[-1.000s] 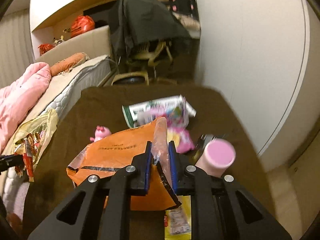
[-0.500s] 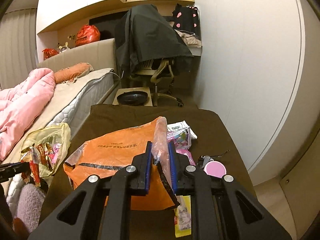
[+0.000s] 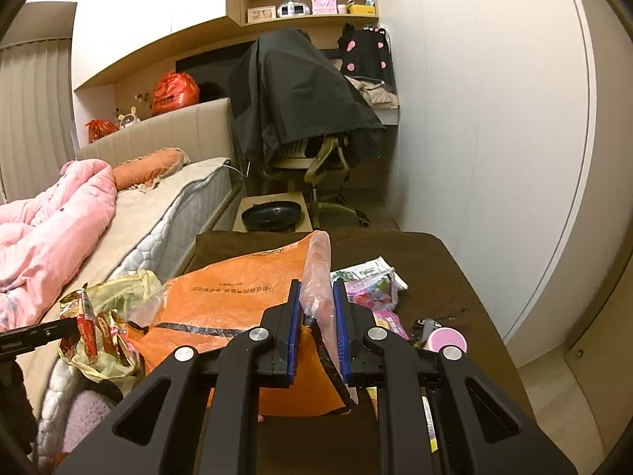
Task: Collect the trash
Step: 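Carry the red-gold wrapper and orange bag over the yellow bag, then open both grippers to drop the wrapper and orange bag inside, then move both grippers back over the remaining table trash, then grasp the clear candy bag with the left gripper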
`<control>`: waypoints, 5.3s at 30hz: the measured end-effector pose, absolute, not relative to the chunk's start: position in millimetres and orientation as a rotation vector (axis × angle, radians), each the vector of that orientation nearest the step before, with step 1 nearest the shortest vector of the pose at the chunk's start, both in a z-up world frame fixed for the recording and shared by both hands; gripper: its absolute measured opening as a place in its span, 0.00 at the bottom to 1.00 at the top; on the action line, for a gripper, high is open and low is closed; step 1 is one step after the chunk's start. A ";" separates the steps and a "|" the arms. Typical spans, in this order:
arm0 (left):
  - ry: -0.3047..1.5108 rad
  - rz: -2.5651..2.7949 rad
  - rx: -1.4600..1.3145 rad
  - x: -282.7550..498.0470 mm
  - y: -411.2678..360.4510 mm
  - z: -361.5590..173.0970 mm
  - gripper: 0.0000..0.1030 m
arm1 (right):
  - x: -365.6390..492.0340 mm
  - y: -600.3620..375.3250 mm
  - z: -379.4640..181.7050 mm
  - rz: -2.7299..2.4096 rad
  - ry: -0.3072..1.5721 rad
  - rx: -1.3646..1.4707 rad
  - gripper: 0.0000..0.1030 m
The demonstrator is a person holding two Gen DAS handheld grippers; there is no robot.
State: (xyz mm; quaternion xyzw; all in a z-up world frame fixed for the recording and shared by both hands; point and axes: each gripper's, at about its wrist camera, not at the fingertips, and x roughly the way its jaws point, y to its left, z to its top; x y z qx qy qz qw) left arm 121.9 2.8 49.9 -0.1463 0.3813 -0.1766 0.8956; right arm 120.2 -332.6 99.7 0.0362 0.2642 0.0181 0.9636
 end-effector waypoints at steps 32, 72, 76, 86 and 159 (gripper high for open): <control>0.788 -0.138 -0.258 166.4 138.7 39.9 0.28 | 232.4 -81.4 24.7 0.547 0.713 -0.102 0.15; 1.078 -0.175 -0.246 225.5 114.5 -79.5 0.27 | 290.0 -51.0 -68.1 0.622 1.020 -0.052 0.15; 1.069 -0.171 -0.235 226.3 112.7 -77.4 0.27 | 288.6 -50.0 -65.4 0.622 1.004 -0.068 0.15; 0.998 -0.174 -0.332 215.4 132.7 -49.8 0.44 | 279.2 -65.3 -44.8 0.605 0.963 -0.025 0.27; 0.896 -0.572 0.020 265.2 -237.5 12.3 0.15 | 202.6 -483.4 -3.8 0.015 0.722 0.114 0.61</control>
